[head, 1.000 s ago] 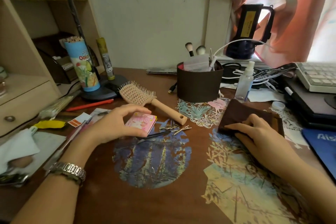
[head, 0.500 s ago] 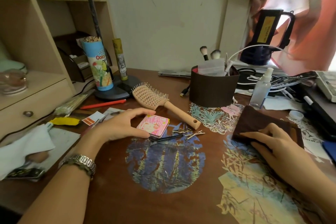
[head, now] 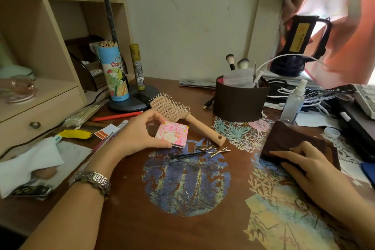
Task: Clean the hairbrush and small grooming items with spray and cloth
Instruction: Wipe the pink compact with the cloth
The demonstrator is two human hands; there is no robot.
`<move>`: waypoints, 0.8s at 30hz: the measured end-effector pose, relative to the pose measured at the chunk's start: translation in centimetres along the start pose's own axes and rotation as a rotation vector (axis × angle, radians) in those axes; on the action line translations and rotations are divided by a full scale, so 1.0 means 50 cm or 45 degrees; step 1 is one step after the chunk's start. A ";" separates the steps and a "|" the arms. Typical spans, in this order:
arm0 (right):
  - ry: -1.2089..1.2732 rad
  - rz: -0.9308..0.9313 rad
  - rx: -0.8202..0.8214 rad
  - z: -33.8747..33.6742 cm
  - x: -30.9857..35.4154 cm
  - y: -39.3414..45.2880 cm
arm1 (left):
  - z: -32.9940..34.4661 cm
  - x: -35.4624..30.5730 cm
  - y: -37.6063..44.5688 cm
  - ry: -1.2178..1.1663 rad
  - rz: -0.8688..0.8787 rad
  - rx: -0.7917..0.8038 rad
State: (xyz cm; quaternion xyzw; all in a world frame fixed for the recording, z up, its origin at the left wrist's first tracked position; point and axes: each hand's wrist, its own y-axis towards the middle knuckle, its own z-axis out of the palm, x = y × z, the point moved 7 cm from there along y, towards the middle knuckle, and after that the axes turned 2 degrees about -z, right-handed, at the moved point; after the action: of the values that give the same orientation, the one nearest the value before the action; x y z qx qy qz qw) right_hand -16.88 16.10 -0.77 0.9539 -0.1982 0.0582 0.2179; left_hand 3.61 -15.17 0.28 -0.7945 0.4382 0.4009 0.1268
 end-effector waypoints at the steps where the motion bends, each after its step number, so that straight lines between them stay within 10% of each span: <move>1: -0.002 0.000 -0.002 0.000 0.001 0.000 | -0.008 -0.005 -0.004 -0.011 0.005 -0.037; 8: -0.032 0.015 0.004 -0.002 0.004 0.001 | -0.029 -0.087 -0.045 -0.135 0.163 -0.204; 24: 0.244 0.329 -0.113 -0.021 -0.033 0.016 | 0.235 -0.285 -0.046 0.061 0.405 0.199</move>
State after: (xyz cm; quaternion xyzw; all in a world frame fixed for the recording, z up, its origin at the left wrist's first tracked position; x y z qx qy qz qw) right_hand -18.73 16.48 0.13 0.9000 -0.2998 0.1675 0.2684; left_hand -4.93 1.15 3.01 -0.7123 0.5911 0.3613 0.1128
